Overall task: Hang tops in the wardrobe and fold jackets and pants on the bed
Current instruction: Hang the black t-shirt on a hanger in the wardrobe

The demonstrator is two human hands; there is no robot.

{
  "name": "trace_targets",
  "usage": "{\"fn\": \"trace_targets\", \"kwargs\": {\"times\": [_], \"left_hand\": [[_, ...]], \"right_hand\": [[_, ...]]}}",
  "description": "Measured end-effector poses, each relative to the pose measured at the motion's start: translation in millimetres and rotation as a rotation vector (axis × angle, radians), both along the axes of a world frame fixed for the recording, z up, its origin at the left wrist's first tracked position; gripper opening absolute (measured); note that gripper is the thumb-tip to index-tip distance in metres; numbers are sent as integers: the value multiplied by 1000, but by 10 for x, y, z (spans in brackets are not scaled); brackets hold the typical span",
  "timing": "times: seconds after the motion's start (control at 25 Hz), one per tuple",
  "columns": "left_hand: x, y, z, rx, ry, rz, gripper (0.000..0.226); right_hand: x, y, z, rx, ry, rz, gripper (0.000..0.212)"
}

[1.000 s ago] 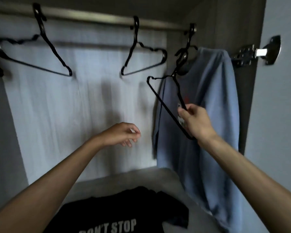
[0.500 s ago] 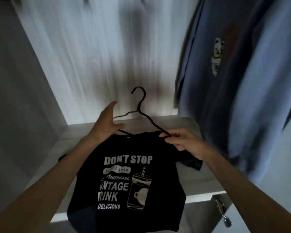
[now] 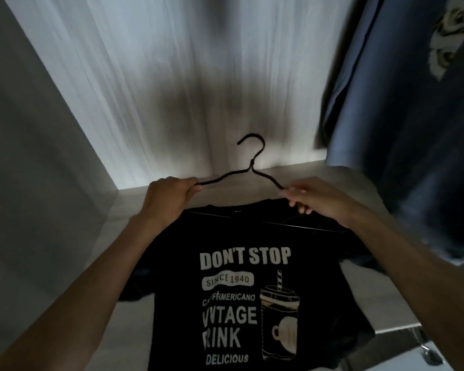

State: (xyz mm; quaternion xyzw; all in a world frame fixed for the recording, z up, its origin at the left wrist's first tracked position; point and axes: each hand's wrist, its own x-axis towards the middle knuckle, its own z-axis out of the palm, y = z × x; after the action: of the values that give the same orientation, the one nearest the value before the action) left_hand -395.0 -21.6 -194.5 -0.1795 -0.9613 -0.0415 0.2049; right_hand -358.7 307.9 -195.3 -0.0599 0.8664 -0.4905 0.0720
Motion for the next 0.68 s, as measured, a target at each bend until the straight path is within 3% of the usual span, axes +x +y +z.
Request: {"fn": "trace_targets", "kwargs": {"times": [0.08,0.16,0.32,0.4,0.48,0.56,0.68], "left_hand": [[-122,236,-53,36,-99,-78,37],[-239,429,-181,80,-208,-102,29],[-430,429,-628,358,-133,243,41],[-448,466,-892,455,-300,342,38],[-508,555,-1134,387,-444,345,31],[-599,631,-1269,278,-429,325,25],[-685,637,-1365,164,-366,373,32]], "right_hand": [[-152,-186,-46,-121,26,-86,22],[-330,-236,-187,-103,93,-169,31],[-633,88,-531,176,227,-363,36],[-736,280,-663,211,217,-462,36],[-869,374,-771,190,199,-492,36],[-984,418,-866,164,194,-471,36],[-1047,501,-966,122,213,-415,37]]}}
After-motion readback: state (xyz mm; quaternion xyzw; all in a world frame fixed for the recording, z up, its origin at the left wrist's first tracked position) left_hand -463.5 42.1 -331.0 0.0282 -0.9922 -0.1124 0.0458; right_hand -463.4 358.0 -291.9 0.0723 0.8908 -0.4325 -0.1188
